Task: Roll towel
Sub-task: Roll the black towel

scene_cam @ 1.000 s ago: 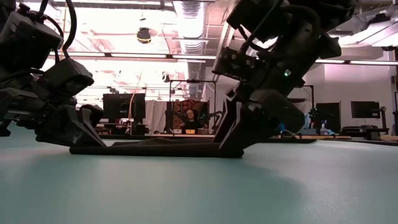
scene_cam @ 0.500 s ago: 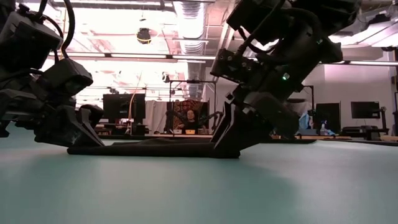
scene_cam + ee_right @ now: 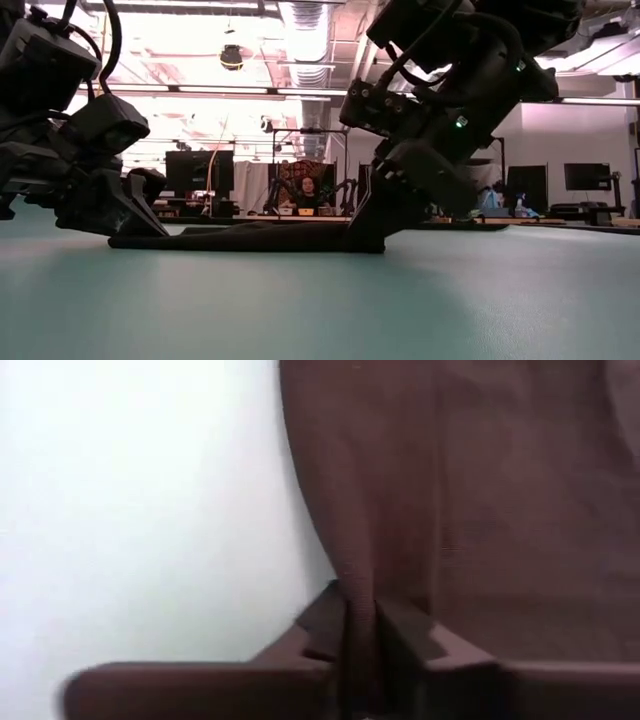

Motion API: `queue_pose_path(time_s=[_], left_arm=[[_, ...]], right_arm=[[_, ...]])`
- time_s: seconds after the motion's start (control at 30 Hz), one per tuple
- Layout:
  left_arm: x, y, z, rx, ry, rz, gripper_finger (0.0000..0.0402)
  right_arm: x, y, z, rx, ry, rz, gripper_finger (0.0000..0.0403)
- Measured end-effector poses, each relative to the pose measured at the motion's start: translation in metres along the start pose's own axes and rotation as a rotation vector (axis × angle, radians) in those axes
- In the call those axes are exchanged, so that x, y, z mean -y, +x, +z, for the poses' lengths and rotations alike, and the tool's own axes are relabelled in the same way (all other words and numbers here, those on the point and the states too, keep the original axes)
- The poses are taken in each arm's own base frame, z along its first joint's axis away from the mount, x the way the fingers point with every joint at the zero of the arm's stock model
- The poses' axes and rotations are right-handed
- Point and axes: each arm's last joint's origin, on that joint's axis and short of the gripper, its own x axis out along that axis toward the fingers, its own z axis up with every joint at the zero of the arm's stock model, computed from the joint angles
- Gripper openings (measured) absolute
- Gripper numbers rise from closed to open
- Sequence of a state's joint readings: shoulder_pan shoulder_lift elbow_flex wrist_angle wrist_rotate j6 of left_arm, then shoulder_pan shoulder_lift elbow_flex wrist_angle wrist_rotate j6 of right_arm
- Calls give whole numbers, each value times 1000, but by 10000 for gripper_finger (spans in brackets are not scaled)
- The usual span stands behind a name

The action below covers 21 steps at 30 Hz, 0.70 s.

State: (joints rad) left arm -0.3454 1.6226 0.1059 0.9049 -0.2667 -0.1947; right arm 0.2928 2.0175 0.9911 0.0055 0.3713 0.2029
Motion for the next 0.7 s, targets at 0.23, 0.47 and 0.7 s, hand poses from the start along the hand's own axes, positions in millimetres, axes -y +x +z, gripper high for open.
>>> queue_pose_path(time_s=[0.23, 0.47, 0.7], left_arm=[[2, 0, 3, 22, -58, -61, 0], [5, 0, 3, 3, -139, -140, 0], [7, 0, 3, -15, -188, -209, 0]], right_arm=[[0, -9, 14, -26, 31, 83, 14], [24, -31, 34, -43, 183, 305, 9], [55, -29, 41, -90, 402, 469, 9]])
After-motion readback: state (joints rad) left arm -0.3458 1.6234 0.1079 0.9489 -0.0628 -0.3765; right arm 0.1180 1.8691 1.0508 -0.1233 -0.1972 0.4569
